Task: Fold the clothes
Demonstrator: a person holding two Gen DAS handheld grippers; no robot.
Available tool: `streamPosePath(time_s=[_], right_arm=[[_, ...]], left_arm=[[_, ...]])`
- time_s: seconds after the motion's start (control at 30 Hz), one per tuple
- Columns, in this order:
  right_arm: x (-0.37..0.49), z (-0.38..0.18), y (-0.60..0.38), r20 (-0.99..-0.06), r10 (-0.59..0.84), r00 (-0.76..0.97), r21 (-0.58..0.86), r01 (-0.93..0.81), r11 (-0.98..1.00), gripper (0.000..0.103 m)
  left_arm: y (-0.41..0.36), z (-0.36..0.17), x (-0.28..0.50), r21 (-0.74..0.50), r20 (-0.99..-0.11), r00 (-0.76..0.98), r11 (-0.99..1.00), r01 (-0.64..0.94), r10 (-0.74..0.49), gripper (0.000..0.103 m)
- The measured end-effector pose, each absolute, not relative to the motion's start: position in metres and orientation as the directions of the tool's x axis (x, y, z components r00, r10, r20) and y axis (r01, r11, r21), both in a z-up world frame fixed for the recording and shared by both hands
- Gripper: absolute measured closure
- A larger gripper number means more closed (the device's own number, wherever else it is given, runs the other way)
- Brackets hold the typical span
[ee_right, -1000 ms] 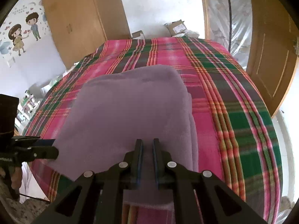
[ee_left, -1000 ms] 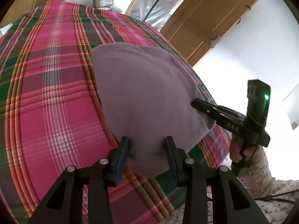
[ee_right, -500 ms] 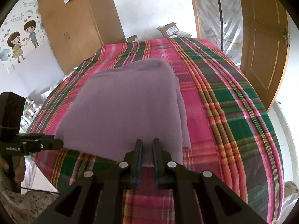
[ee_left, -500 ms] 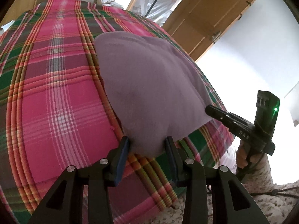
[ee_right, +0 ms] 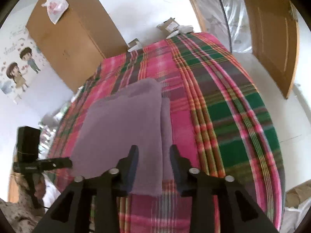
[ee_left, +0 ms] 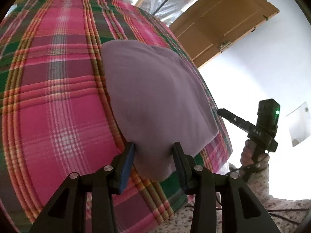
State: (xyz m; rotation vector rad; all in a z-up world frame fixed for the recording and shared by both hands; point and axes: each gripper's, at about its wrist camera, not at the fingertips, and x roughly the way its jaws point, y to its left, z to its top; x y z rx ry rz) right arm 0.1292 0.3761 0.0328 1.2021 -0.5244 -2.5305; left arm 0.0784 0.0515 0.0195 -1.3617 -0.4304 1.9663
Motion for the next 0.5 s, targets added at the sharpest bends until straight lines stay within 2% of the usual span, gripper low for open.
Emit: streamPosePath(time_s=[0.1, 0.2, 0.23, 0.3, 0.5], right_arm=[[0.115, 0.028, 0.385, -0.659, -0.473, -0.584, 0.514, 0.109, -0.851, 0.053], [0.098, 0.020, 0.390, -0.660, -0.514, -0.548, 0.552, 0.110, -0.826, 0.050], [0.093, 0.017, 0.391, -0.663, -0.524, -0.535, 0.559, 0.113, -0.821, 0.049], [0.084, 0.011, 0.393, -0.664, -0.547, -0.509, 0.578, 0.115, -0.808, 0.049], [0.065, -0.002, 0.399, -0.648, -0.614, -0.450, 0.647, 0.100, -0.756, 0.046]], left_arm=[[0.047, 0.017, 0.070, -0.664, -0.654, -0.192, -0.677, -0.318, 0.732, 0.060], [0.041, 0.011, 0.061, -0.712, -0.624, -0.179, -0.647, -0.273, 0.761, 0.060], [0.040, 0.009, 0.058, -0.731, -0.611, -0.166, -0.633, -0.256, 0.774, 0.059], [0.040, 0.004, 0.051, -0.766, -0.587, -0.136, -0.602, -0.226, 0.798, 0.049], [0.033, -0.003, 0.037, -0.766, -0.603, -0.132, -0.617, -0.179, 0.787, 0.048]])
